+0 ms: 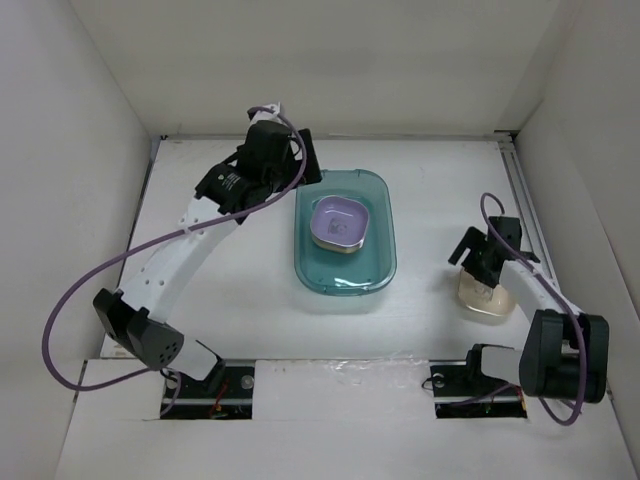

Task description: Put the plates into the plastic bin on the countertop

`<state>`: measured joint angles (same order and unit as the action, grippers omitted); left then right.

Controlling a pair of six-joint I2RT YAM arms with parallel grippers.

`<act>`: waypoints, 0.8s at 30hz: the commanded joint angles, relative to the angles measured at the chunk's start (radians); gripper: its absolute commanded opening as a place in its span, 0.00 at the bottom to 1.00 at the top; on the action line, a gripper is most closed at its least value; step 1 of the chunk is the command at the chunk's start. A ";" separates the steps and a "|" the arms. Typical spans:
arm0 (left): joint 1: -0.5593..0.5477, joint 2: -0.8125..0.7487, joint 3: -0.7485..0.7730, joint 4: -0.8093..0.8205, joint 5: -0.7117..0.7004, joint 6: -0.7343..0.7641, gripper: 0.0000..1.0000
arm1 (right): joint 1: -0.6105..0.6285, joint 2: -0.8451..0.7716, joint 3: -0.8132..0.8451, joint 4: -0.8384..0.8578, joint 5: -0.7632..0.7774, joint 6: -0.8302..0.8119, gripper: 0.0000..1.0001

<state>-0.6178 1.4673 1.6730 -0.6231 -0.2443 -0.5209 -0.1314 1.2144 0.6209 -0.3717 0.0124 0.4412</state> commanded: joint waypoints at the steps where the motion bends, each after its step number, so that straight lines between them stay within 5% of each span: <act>1: 0.038 -0.041 -0.088 0.020 -0.012 -0.010 1.00 | 0.001 0.051 -0.012 0.121 0.012 0.007 0.80; 4: 0.079 -0.087 -0.169 0.043 -0.001 -0.001 1.00 | 0.010 0.097 0.002 0.140 -0.002 0.016 0.62; 5: 0.088 -0.100 -0.186 0.043 -0.001 -0.001 1.00 | 0.010 0.111 0.014 0.140 -0.002 0.016 0.45; 10: 0.101 -0.136 -0.289 0.052 -0.021 -0.001 1.00 | 0.010 0.140 0.089 0.128 -0.002 0.007 0.00; 19: 0.139 -0.212 -0.409 0.065 -0.021 -0.019 1.00 | 0.055 -0.018 0.330 -0.065 0.092 0.048 0.00; 24: 0.251 -0.236 -0.409 0.045 -0.021 -0.001 1.00 | 0.256 -0.041 0.541 -0.108 0.122 0.157 0.00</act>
<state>-0.4248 1.2770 1.2690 -0.5804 -0.2451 -0.5308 0.0147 1.2041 1.0290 -0.4644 0.1055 0.5156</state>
